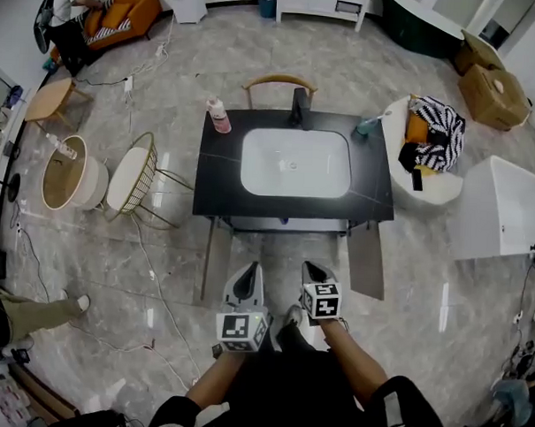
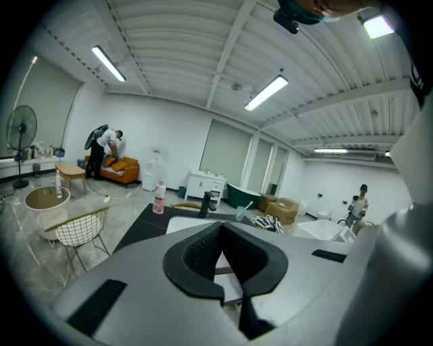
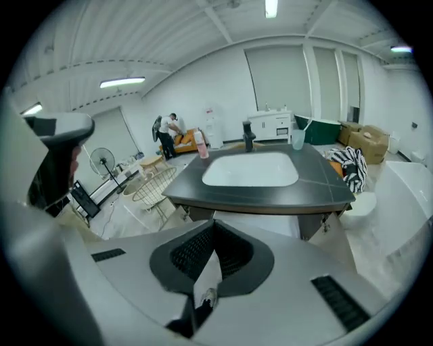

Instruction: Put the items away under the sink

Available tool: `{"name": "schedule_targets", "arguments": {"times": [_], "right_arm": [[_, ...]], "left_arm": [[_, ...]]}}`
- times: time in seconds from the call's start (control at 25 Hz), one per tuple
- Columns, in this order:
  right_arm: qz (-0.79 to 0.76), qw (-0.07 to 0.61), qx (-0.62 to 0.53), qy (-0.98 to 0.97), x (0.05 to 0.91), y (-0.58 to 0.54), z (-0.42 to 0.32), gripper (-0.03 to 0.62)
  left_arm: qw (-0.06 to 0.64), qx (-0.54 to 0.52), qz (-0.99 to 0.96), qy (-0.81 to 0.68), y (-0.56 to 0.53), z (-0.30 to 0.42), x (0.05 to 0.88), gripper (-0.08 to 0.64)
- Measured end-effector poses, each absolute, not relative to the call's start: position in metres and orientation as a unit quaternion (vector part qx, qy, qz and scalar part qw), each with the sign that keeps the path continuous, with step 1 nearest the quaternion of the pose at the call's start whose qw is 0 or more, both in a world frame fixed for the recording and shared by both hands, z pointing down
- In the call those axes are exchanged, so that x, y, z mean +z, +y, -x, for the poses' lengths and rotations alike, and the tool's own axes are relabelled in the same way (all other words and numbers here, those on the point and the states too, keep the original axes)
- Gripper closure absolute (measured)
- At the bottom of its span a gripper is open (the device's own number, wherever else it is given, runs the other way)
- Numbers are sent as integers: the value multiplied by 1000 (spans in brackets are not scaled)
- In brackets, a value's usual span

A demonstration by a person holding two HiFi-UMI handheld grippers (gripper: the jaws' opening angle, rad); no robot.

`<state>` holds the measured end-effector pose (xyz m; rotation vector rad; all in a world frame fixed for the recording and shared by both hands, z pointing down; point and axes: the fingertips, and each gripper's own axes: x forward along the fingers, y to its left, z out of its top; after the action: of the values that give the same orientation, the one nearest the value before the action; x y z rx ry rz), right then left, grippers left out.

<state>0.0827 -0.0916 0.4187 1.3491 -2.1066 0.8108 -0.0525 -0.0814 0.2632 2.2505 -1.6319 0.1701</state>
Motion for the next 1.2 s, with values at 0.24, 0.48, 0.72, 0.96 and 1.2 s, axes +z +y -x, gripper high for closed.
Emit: {"name": "schedule_targets", "arguments": {"times": [0.24, 0.48, 0.72, 0.96, 1.2], "right_arm": [[-503, 180, 245, -809, 326, -80, -86, 581], [-517, 104, 169, -832, 237, -48, -87, 581], [-526, 62, 126, -839, 194, -16, -81, 581], [-515, 58, 109, -848, 197, -3, -67, 581], [-508, 52, 119, -852, 198, 1, -59, 581]], "left_arm": [[146, 40, -797, -584, -65, 46, 226, 545], [122, 18, -810, -573, -37, 43, 200, 545], [102, 13, -813, -573, -21, 50, 190, 545], [97, 14, -817, -568, -9, 52, 192, 545], [97, 21, -818, -566, -4, 53, 198, 545]]}}
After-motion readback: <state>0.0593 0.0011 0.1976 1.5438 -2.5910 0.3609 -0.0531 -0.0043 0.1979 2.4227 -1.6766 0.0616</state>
